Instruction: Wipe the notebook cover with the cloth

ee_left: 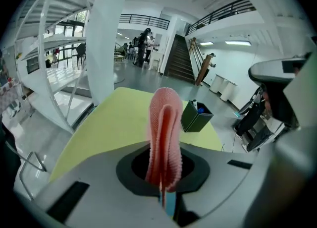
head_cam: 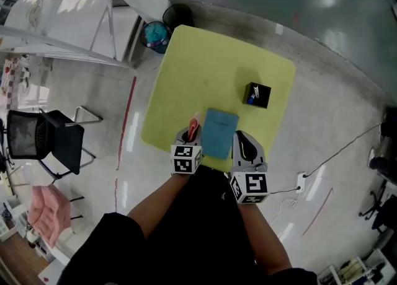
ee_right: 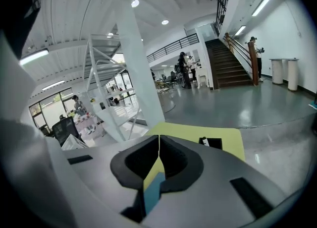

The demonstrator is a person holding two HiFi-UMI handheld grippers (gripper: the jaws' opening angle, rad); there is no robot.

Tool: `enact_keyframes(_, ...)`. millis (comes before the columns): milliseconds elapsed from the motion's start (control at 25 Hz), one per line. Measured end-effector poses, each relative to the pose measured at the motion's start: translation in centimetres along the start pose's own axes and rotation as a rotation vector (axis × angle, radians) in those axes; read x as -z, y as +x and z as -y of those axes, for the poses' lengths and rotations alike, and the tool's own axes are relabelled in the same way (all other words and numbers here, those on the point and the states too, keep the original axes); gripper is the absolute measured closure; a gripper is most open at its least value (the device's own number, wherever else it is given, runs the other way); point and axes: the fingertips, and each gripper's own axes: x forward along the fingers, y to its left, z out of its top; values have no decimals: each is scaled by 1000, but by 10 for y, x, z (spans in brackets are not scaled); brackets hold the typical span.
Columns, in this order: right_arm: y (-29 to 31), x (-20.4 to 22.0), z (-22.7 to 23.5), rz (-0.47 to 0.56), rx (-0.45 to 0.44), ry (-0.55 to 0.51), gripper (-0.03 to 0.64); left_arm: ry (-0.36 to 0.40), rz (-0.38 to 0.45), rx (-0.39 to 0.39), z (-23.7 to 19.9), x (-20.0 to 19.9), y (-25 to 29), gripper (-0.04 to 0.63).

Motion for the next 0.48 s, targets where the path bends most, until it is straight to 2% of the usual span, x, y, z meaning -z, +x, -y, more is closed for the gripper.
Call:
enact_keyframes(200,24,-3,26,9,65,5,584,65,-55,21,-5,10,39,572)
enact_keyframes(480,49,1,54,6,154,7,584,82,-166,24,-16,41,84,572)
